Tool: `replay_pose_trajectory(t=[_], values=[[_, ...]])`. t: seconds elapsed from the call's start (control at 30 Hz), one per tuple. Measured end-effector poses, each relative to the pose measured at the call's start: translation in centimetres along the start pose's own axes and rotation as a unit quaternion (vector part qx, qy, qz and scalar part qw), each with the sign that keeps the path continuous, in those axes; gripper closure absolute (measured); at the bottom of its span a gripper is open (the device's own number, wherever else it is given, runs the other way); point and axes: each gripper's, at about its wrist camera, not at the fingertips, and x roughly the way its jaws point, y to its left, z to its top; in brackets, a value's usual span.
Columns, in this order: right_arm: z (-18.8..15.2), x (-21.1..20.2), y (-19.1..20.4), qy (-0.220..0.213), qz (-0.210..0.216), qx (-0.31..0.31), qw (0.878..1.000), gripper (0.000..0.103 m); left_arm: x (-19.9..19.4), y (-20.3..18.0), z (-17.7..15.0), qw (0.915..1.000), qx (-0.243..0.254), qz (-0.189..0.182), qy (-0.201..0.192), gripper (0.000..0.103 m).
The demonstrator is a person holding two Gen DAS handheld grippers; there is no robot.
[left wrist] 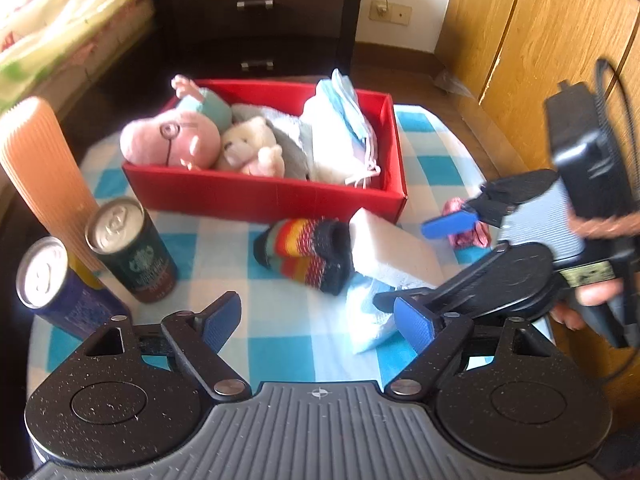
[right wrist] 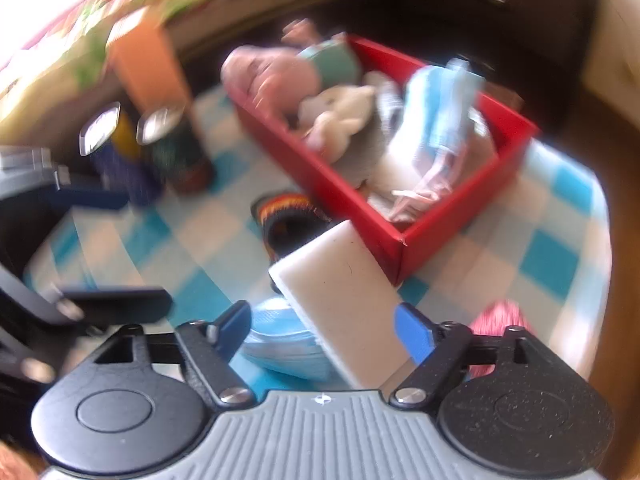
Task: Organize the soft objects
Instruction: 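Grasp the white sponge block with the right tool while the left tool reaches a second blue mask, then grasp the second blue mask with the left tool while the right tool lifts the block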
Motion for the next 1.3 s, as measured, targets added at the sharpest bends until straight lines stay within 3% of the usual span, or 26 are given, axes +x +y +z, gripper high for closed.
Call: replay_pose_trajectory(t=[0.13,0.2,0.27,0.37,0.53,0.67,0.8,0.93,1.03,1.17,1.3], values=[[0.5,2.3,-1.1,0.009,0.001,0.017,1.0,0.04,0.3,0.8,-0.2,0.9998,-0.014,-0.007,0.012,0.021],[0.7,2.9,-1.9,0.011,0.005,0.041,0.999,0.045,0.3,1.0,-0.4,0.9998,-0.014,-0.007,0.013,0.021],[1.0,3.0,-2.8,0.04,0.041,0.083,0.995,0.089,0.5,1.2,-0.5,0.9997,-0.013,-0.008,0.017,0.021],[0.5,1.8,-3.6,0.042,0.055,0.126,0.99,0.103,0.9,1.0,-0.6,0.9992,-0.01,-0.026,0.028,0.021],[-0.8,-2.6,-4.4,0.004,0.06,0.167,0.984,0.103,2.3,-1.4,-1.3,0.9965,0.015,-0.069,0.044,0.021],[-1.7,-5.7,-5.2,-0.035,0.085,0.207,0.974,0.103,5.2,-2.8,-1.4,0.9965,0.006,-0.064,0.053,0.022],[-2.4,-6.9,-5.5,-0.054,0.072,0.229,0.969,0.103,7.7,-5.0,-1.2,0.996,0.026,-0.054,0.066,0.028],[-2.7,-7.7,-6.6,-0.07,0.07,0.249,0.963,0.103,9.9,-5.5,-1.2,0.995,0.013,-0.053,0.083,0.061],[-2.8,-8.0,-7.1,-0.077,0.068,0.259,0.961,0.103,9.9,-4.7,-1.0,0.9964,-0.002,-0.043,0.073,0.076],[-2.8,-8.3,-7.7,-0.084,0.064,0.267,0.958,0.103,8.7,-3.8,-1.5,0.9968,-0.016,-0.047,0.063,0.082],[-2.8,-8.5,-7.8,-0.093,0.061,0.268,0.957,0.103,5.0,-4.4,-2.1,0.9968,0.02,-0.074,0.025,0.084]])
